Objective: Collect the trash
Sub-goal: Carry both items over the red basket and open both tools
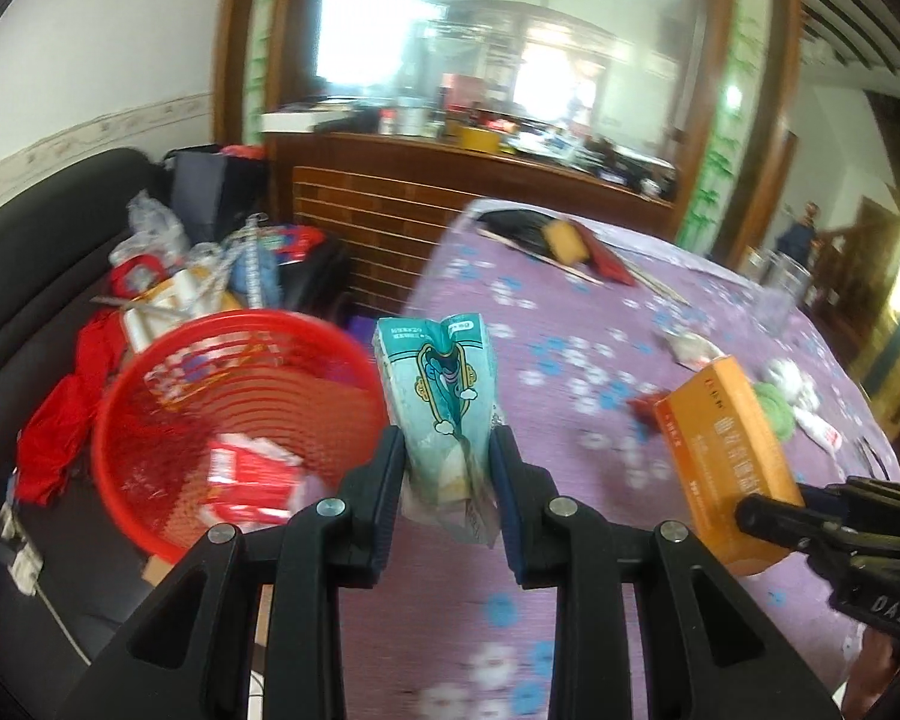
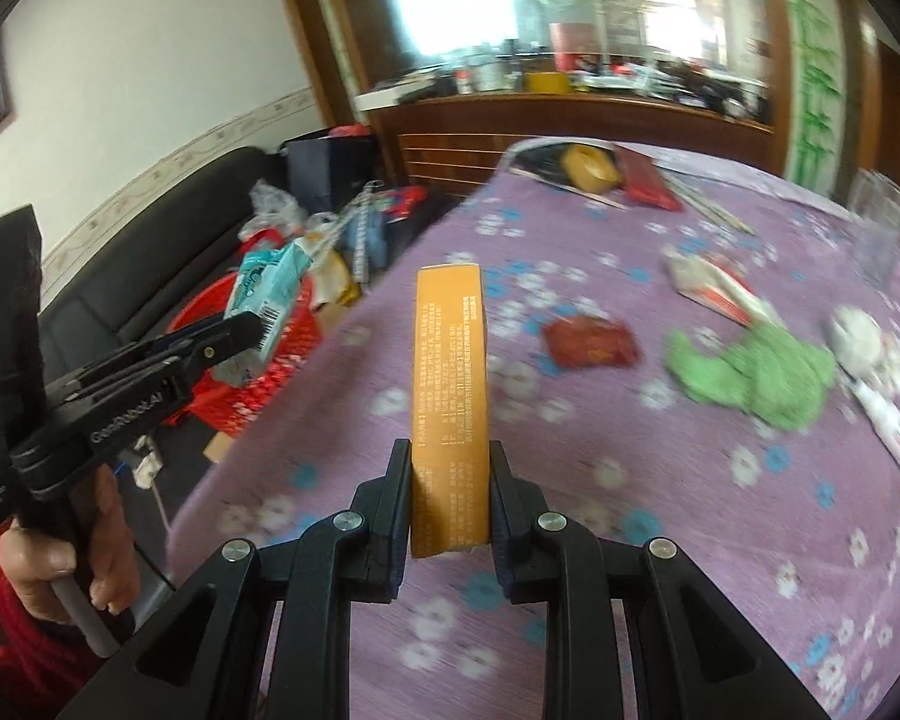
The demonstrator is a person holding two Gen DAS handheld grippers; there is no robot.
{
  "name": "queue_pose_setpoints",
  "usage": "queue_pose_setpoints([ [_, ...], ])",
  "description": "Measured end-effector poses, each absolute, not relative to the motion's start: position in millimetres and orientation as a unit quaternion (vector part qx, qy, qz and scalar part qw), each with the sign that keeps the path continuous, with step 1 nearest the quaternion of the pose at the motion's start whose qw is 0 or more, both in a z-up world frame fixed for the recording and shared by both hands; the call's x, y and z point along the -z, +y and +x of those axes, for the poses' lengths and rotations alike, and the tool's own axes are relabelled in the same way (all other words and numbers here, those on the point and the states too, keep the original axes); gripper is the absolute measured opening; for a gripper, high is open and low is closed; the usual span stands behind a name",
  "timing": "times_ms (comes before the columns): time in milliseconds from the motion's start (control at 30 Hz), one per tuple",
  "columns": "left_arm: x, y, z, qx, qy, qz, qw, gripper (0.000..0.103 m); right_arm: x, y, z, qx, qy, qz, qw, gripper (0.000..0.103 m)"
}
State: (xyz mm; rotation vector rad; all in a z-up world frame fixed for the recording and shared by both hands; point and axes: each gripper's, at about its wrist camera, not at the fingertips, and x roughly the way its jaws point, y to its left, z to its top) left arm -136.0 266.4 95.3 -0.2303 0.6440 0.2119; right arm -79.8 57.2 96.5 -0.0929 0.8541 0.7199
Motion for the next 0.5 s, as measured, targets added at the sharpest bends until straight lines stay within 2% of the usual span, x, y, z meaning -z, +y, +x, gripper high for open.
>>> queue_pose_setpoints([
  [500,-82.6,365.0,-150.5,-0.184,0.323,-0.158,0.915,0.028,-116.5,194.8,-61.2,-0.425,0.403,-0.047,0.809,0.025],
])
